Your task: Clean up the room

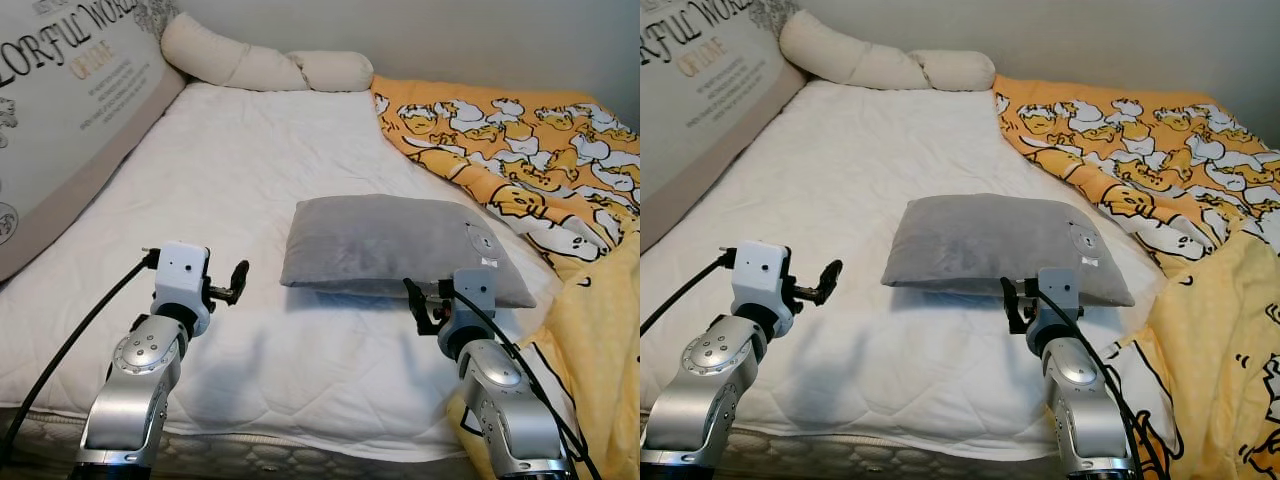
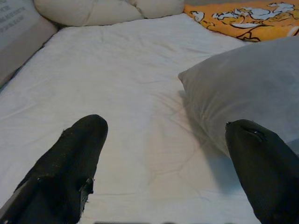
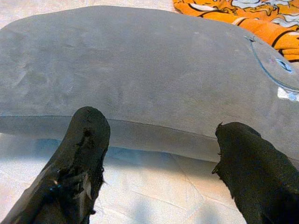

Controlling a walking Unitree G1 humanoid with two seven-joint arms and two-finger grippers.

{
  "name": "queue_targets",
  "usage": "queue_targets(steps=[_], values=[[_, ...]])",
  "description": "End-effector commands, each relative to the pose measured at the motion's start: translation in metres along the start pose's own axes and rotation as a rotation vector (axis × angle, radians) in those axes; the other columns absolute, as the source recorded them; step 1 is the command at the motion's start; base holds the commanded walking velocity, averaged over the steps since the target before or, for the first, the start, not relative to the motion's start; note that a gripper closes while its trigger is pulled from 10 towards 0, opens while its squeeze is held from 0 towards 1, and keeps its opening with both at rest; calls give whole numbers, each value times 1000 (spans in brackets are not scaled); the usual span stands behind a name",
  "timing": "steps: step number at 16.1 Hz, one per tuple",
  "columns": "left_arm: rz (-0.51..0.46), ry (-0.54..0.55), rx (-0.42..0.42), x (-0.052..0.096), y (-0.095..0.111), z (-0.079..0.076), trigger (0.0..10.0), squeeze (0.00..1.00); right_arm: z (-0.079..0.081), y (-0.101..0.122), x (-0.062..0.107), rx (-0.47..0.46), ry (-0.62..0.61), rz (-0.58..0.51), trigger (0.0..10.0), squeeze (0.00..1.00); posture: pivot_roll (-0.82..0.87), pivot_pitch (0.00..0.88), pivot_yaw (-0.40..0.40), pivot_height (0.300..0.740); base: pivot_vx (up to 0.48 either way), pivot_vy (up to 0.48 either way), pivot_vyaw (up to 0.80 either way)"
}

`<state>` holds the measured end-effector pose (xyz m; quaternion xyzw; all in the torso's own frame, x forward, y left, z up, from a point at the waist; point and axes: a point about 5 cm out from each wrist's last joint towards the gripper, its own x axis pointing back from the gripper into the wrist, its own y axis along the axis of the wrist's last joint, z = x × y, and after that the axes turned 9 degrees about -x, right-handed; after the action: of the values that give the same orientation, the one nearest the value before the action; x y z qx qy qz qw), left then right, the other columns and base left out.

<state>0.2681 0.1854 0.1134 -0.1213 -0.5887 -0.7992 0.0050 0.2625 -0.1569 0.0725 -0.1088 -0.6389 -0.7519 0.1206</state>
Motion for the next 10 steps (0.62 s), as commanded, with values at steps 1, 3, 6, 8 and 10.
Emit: queue_targets(steps=[1, 3, 6, 8, 10], values=[[0, -12, -18, 0, 1, -1, 10000, 0, -4, 6, 0, -32, -4, -24, 10000, 1000, -46, 0, -34, 740, 0, 0, 0], [2, -41, -40, 0, 2, -3, 10000, 0, -15, 12, -3, -28, -49, -46, 10000, 1000, -49, 0, -29, 740, 0, 0, 0], [3, -73, -64, -2, 2, -3, 10000, 0, -66, 31, -21, 40, -246, -62, 10000, 1000, -55, 0, -13, 740, 0, 0, 0], [0, -109, -86, -6, 4, -3, 10000, 0, -98, 42, -34, 51, -352, -45, 10000, 1000, -57, 0, 10, 740, 0, 0, 0], [4, -223, -138, -7, 5, -10, 10000, 0, -123, 49, -46, 61, -416, -9, 10000, 1000, -45, 0, 18, 740, 0, 0, 0]])
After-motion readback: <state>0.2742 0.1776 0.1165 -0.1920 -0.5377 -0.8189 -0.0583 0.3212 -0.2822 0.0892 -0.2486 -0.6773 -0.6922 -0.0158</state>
